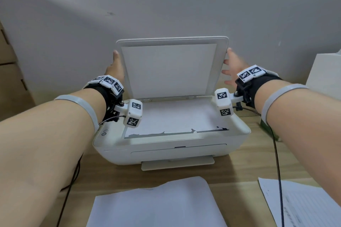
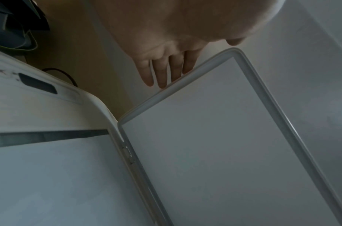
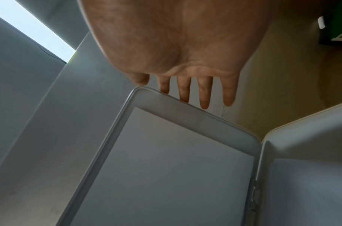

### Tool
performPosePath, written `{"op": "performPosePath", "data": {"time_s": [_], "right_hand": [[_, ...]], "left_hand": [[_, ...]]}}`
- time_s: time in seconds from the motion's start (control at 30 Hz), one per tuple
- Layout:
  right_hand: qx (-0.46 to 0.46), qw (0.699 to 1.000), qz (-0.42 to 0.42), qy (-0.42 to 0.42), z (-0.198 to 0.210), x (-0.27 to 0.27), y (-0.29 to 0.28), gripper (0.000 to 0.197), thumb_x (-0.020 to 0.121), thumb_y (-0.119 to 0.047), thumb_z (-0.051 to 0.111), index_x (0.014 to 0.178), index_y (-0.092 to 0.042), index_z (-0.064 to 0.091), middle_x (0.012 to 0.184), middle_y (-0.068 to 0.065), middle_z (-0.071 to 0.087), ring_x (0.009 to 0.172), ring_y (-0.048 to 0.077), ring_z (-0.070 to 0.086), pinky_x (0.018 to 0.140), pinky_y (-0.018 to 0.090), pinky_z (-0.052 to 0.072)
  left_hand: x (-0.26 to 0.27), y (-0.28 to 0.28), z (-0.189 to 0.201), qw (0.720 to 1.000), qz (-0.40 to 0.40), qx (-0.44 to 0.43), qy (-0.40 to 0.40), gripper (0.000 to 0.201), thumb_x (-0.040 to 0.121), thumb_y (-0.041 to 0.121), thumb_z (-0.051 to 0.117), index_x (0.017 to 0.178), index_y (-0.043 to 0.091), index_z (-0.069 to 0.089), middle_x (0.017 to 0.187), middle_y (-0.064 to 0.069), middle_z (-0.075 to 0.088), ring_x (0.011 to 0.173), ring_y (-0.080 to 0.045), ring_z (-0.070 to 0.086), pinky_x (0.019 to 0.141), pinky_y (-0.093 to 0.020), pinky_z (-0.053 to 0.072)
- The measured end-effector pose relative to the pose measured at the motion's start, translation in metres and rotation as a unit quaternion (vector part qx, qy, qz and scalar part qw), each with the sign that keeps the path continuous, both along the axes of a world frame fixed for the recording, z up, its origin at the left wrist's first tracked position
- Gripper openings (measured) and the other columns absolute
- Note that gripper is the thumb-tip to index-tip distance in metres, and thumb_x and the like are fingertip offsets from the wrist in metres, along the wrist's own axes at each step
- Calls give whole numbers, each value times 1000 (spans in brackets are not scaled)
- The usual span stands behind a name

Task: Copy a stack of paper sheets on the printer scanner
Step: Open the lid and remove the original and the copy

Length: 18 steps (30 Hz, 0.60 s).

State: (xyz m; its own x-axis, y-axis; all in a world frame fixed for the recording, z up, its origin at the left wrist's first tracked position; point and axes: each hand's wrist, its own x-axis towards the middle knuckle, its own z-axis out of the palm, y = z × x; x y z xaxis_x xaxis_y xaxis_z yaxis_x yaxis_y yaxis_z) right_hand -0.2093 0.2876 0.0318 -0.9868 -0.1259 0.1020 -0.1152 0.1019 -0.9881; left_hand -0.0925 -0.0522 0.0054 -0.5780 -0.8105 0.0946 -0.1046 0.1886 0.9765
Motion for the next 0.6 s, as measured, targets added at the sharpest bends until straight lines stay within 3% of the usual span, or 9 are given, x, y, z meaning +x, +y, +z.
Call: {"op": "performPosePath", "data": {"time_s": [0.07, 0.13, 0.2, 0.37, 0.5, 0.6], "right_hand": [[19, 999, 24, -31, -7, -22, -3, 63, 90, -61, 28, 141, -27, 43, 132, -4, 57, 114, 27, 58, 89, 56, 44], [47, 997, 37, -40, -18, -57, -10, 69, 80, -69, 29, 141, -40, 41, 135, -5, 54, 110, 23, 59, 72, 51, 46], [75, 996, 35, -44, -24, -75, -17, 70, 77, -71, 31, 140, -40, 42, 134, -6, 53, 111, 26, 58, 67, 47, 46], [112, 991, 34, -64, -32, -61, -29, 60, 84, -62, 38, 134, -30, 48, 127, -5, 57, 114, 24, 57, 83, 47, 46], [125, 992, 30, -5, -38, -63, -32, 48, 102, -39, 31, 144, -16, 41, 149, 6, 42, 133, 30, 45, 108, 52, 37], [150, 988, 28, -26, -42, -61, -28, 47, 102, -35, 33, 142, -11, 41, 146, 14, 45, 130, 33, 48, 106, 55, 40]], "left_hand": [[7, 20, 5, 1000, -22, -5, -3, 121, 54, 96, 18, 141, 18, 48, 144, -8, 51, 132, -30, 47, 112, -51, 31], [12, 40, 11, 999, -38, -15, -5, 96, 80, 82, 21, 143, 13, 45, 145, -12, 48, 133, -32, 46, 113, -49, 32], [4, 43, 9, 998, -44, -33, -38, 84, 89, 72, 25, 143, 10, 45, 144, -15, 48, 132, -34, 46, 113, -46, 33], [-17, 29, -6, 994, -63, -50, -81, 78, 94, 65, 33, 144, 6, 41, 144, -17, 47, 132, -34, 44, 112, -42, 32], [-25, 23, -15, 992, -64, -66, -87, 70, 96, 59, 36, 141, 6, 45, 140, -17, 50, 128, -34, 48, 111, -43, 35], [-25, 23, -18, 987, -56, -94, -121, 63, 100, 52, 32, 139, 5, 46, 138, -19, 51, 126, -36, 49, 109, -43, 37]]}}
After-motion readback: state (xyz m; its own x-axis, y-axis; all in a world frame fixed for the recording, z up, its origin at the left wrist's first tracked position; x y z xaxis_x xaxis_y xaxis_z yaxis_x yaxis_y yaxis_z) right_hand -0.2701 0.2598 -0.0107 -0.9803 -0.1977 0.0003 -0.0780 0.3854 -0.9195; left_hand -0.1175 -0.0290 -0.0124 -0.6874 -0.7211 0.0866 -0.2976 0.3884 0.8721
